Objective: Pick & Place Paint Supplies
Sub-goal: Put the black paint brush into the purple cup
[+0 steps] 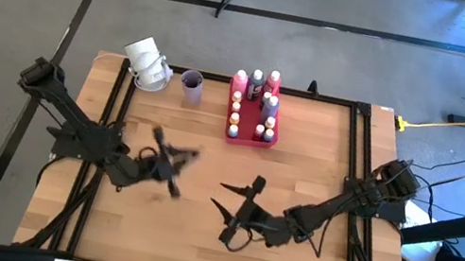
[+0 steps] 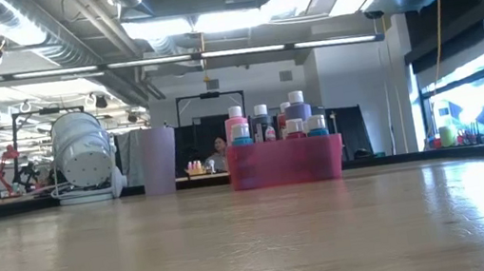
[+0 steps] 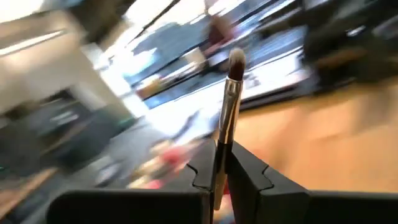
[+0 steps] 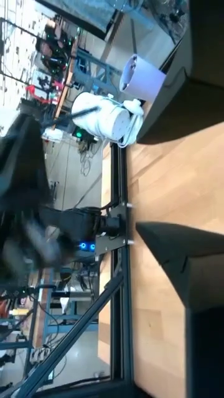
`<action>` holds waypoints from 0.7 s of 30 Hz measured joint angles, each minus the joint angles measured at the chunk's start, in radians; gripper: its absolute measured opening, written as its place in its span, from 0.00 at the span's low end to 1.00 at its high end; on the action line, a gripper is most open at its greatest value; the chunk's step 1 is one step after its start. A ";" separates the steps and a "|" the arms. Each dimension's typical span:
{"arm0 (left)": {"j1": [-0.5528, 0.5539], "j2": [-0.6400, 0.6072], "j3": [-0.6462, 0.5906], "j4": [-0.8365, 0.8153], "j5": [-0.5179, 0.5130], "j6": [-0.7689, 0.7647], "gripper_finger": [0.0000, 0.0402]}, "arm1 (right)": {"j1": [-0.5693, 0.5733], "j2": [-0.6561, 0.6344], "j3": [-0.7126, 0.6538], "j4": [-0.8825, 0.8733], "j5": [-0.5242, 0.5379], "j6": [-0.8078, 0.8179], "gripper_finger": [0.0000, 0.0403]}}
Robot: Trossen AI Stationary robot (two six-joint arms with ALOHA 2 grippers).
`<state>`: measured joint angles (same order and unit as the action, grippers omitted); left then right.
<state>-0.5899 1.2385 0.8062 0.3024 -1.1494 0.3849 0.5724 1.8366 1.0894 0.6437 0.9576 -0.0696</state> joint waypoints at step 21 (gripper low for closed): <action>0.691 -0.380 0.000 -0.691 0.393 -0.360 0.04 | 0.031 0.000 0.000 0.009 0.032 0.006 0.60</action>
<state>0.1011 0.8587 0.8066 -0.3890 -0.7561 0.0248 0.6033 1.8366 1.0893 0.6530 0.9901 -0.0635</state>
